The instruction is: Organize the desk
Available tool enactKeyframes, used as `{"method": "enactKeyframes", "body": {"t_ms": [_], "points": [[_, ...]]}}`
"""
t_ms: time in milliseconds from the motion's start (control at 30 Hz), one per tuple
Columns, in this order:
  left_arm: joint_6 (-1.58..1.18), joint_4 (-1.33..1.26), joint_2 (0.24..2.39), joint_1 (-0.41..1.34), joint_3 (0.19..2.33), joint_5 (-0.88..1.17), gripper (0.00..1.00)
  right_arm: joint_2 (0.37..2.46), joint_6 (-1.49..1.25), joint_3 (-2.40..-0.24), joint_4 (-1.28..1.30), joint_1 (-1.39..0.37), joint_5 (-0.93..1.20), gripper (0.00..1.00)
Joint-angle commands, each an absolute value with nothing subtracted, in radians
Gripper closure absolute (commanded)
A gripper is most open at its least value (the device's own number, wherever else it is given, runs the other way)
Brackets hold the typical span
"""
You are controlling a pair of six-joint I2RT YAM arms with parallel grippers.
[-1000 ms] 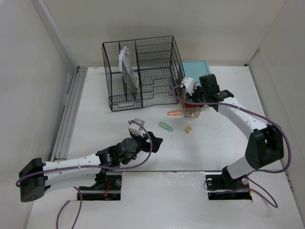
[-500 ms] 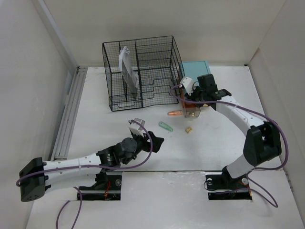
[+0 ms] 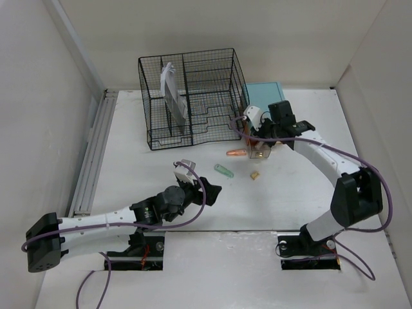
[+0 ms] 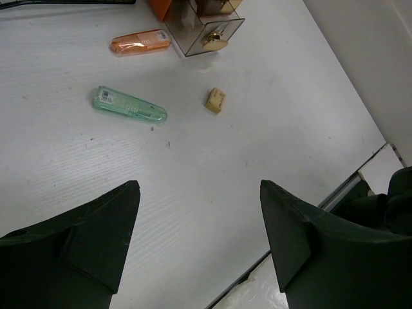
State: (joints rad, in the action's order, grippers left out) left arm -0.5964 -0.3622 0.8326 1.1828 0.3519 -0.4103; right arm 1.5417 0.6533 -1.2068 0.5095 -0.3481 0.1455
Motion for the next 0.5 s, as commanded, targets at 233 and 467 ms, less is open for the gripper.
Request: {"method": "enactKeyframes", "body": {"t_ms": [233,467], "points": [[-0.594,-0.399,0.811,1.183,0.353,-0.407,0.27,1.43,1.027,-1.04,0.692,-0.407,0.368,0.81],[-0.594,-0.399,0.811,1.183,0.353,-0.407,0.27,1.457,1.123,-0.989,0.666,-0.472,0.318,0.69]]}}
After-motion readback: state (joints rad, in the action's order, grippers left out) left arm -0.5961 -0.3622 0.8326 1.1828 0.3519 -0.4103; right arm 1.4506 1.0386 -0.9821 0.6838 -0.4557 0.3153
